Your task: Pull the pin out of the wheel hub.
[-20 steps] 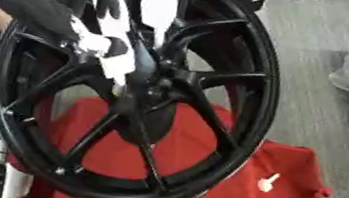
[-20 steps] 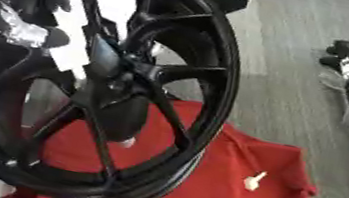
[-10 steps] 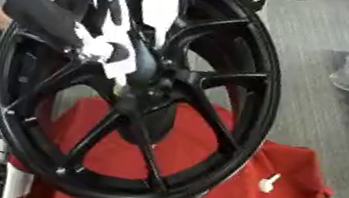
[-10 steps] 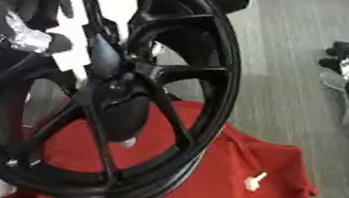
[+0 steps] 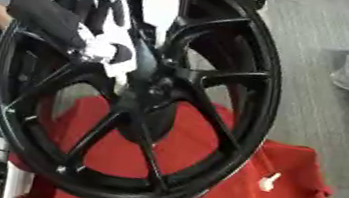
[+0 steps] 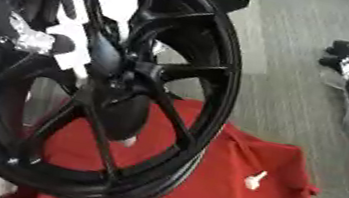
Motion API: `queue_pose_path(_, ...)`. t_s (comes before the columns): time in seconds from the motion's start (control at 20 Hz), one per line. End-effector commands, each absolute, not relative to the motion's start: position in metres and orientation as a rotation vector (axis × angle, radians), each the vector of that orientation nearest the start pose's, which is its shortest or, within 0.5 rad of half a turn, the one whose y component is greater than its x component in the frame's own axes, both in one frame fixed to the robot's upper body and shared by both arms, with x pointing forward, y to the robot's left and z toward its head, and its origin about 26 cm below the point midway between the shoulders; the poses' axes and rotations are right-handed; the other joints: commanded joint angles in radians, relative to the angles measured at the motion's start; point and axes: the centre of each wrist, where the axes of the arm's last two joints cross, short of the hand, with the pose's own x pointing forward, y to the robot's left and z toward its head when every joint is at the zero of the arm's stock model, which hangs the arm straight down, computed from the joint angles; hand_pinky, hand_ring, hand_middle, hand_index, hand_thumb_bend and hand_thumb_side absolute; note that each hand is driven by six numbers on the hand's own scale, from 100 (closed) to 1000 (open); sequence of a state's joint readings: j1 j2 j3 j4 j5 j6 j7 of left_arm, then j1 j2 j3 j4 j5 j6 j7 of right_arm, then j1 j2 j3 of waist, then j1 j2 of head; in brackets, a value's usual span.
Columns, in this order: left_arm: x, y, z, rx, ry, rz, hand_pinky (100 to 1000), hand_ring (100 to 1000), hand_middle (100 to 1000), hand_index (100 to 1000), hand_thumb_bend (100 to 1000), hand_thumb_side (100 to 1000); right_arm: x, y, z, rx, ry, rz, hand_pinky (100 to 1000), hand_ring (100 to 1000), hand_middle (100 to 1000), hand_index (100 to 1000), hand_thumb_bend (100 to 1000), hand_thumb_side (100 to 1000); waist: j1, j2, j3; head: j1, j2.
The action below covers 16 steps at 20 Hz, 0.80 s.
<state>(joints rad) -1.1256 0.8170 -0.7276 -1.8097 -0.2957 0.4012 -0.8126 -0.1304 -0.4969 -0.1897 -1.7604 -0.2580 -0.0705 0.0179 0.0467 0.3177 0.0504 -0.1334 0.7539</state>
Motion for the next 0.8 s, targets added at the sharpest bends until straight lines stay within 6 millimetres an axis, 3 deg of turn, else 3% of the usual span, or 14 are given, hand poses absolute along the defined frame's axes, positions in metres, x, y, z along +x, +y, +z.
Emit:
queue_pose_path(0.05, 0.3263, 0.1492, 0.3328, 0.569, -1.153, -1.935, 497, 497, 562, 775, 350, 716, 0.295, -0.3797, 0.1478, -0.276, -2.01, 0.196, 882, 692, 675, 729, 100, 577, -0.002, -0.017, 0.0, 0.002, 0.002)
queue_pose_path(0.65, 0.3338, 0.1468, 0.3241, 0.562, -1.118, -1.945, 495, 493, 555, 747, 346, 698, 0.295, -0.3798, 0.1479, -0.274, -2.01, 0.201, 881, 693, 675, 729, 100, 585, -0.001, -0.017, -0.002, 0.005, 0.005)
queue_pose_path(0.8, 0.3345, 0.1463, 0.324, 0.563, -1.118, -1.943, 489, 487, 543, 734, 304, 660, 0.2949, -0.3798, 0.1474, -0.275, -2.008, 0.202, 881, 693, 676, 730, 100, 588, -0.002, -0.017, -0.001, 0.005, 0.006)
